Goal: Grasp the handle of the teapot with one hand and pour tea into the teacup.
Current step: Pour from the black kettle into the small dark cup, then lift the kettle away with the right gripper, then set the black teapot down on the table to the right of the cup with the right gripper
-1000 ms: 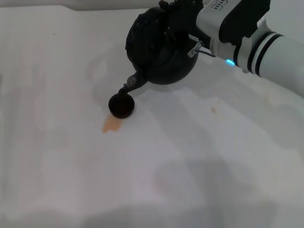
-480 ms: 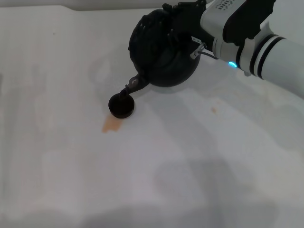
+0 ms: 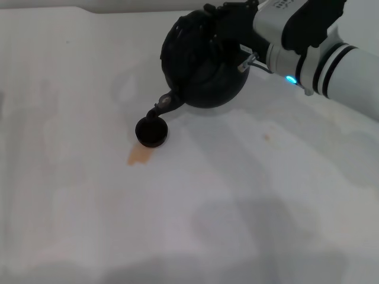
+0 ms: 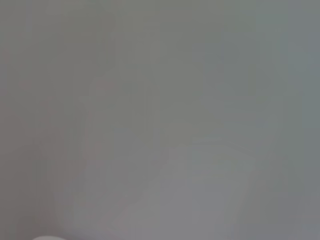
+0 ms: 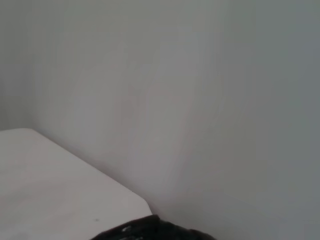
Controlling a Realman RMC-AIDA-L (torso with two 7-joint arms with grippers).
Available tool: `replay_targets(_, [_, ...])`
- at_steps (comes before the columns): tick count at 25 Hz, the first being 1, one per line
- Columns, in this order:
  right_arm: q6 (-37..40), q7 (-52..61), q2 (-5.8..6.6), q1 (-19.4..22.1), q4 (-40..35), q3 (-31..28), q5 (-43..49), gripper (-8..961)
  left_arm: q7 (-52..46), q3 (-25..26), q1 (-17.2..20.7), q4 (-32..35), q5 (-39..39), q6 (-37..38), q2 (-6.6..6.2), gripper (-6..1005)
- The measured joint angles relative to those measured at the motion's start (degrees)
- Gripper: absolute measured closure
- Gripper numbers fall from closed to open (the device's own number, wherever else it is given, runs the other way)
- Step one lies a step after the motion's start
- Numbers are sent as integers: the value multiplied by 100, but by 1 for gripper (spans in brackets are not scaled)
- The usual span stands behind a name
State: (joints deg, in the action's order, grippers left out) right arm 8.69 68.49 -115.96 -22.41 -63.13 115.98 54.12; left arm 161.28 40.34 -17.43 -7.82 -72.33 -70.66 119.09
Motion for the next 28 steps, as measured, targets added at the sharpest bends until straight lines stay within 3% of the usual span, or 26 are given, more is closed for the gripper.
replay_targets(9, [265, 7, 22, 248, 47, -377, -503, 767, 0, 8, -13, 0, -1, 0, 0, 122])
replay_targets(21, [2891, -66, 20, 739, 1278, -1581, -1990, 768, 0, 1, -49, 0, 0, -27, 0, 123])
replay_targets(28, [3508, -311, 15, 898, 1801, -1653, -2662, 768, 0, 1, -68, 0, 0, -52, -5, 122])
